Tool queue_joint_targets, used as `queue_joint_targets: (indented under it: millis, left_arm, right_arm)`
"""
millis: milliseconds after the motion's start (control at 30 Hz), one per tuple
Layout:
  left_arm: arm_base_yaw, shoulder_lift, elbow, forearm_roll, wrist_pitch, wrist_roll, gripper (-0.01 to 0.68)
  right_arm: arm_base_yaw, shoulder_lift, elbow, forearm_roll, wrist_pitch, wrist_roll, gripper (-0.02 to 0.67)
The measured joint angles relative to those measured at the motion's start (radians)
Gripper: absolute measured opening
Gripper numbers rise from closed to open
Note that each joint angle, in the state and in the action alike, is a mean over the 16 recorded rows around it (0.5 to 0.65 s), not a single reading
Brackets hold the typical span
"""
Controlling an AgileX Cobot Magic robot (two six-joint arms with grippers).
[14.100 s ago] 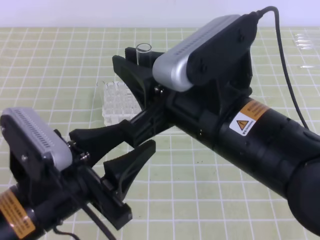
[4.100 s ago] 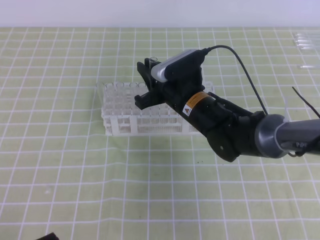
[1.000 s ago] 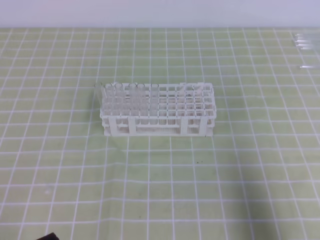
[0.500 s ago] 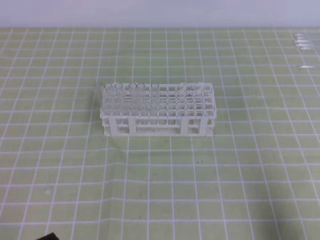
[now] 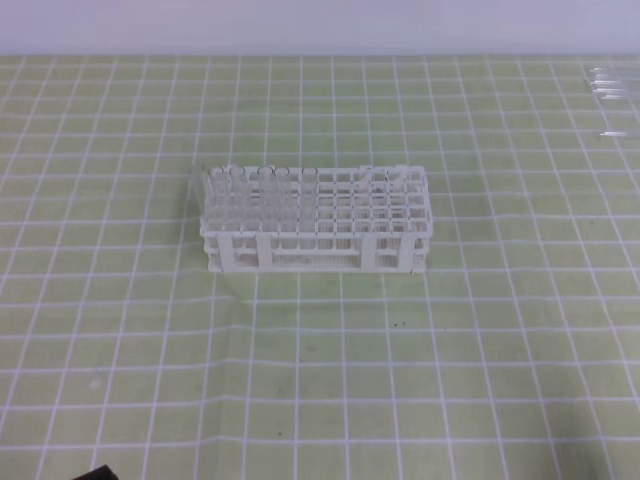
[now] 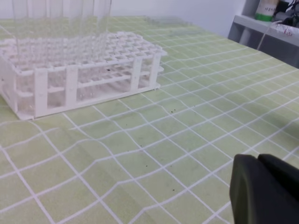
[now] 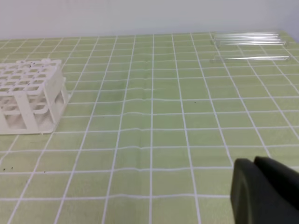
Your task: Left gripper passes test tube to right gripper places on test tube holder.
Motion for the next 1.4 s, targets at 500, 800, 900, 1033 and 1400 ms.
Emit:
queue_joint_targets:
  millis: [500, 800, 900, 1033, 1400]
  left_arm:
    - [0.0, -0.013, 0.007, 0.0, -0.007, 0.0, -0.002]
    - [0.002, -0.006, 0.002, 0.029, -0.021, 0.002, -0.002]
    - [0.016, -0.003, 0.0, 0.069, -0.05, 0.004, -0.002]
    - [0.088, -0.002, -0.001, 0.125, -0.118, -0.002, -0.002]
    - [0.508, -0.001, -0.002, 0.226, -0.315, -0.131, -0.002]
  right_arm:
    - [0.0, 0.0, 0.0, 0.001, 0.016, -0.001, -0.016]
    - [0.0, 0.0, 0.0, 0.002, 0.016, -0.002, -0.016]
    - [0.0, 0.0, 0.0, 0.003, 0.016, -0.002, -0.016]
    - [0.0, 0.001, 0.0, 0.004, 0.016, -0.002, -0.016]
    - [0.0, 0.002, 0.0, 0.006, 0.016, -0.002, -0.016]
